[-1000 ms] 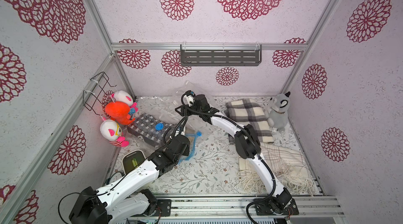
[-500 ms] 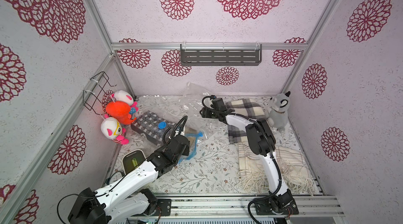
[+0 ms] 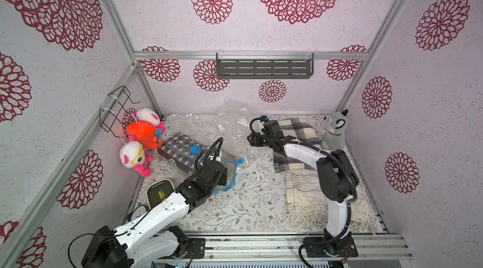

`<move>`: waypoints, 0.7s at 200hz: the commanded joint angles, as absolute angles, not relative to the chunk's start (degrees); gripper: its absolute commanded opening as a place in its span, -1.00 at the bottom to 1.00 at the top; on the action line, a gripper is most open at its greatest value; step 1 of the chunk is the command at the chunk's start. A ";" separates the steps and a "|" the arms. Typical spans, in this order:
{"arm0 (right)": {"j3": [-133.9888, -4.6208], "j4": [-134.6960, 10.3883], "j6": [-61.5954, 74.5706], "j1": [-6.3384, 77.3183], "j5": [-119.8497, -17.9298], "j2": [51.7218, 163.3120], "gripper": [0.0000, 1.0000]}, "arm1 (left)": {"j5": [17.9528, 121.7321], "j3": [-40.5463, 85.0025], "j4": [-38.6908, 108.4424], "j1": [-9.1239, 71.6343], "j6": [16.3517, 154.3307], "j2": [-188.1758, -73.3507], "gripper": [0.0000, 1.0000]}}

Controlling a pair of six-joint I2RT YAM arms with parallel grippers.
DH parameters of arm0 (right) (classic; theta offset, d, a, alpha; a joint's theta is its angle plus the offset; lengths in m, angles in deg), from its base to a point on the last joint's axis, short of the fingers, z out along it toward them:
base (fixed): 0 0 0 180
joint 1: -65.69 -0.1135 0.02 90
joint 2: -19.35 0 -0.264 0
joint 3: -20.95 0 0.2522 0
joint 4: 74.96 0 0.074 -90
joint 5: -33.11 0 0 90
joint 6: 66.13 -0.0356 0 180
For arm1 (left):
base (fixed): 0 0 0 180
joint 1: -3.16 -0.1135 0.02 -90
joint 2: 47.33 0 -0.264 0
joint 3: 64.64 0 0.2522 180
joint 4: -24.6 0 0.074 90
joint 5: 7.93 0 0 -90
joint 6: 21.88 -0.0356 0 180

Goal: Take the scarf out of the vacuum bag
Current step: Adjust the vacuum bag at the center of the board, then take out the scarf from the vacuum bag.

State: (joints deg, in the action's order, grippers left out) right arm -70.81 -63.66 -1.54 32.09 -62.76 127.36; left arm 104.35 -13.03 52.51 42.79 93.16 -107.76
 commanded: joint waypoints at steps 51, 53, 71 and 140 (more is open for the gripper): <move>-33.59 -87.23 -14.90 19.30 -63.57 100.44 0.28 | 98.79 -7.77 47.40 40.77 91.92 -110.95 -1.00; -33.22 -87.99 -15.15 18.70 -63.81 100.29 0.28 | 98.62 -7.73 47.25 40.82 92.05 -110.96 -1.00; -31.74 -93.28 -16.37 14.69 -64.02 101.37 0.26 | 96.82 -7.40 46.37 40.82 93.29 -111.39 -1.00; -38.14 -112.08 -22.77 11.55 -66.03 119.84 0.25 | 97.41 -6.34 46.80 41.21 93.95 -111.23 -1.00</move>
State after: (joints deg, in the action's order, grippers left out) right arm -34.66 -102.46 -18.91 11.39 -64.95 115.10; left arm 97.58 -9.34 50.61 40.89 93.44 -111.56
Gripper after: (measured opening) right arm 0.625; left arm 0.044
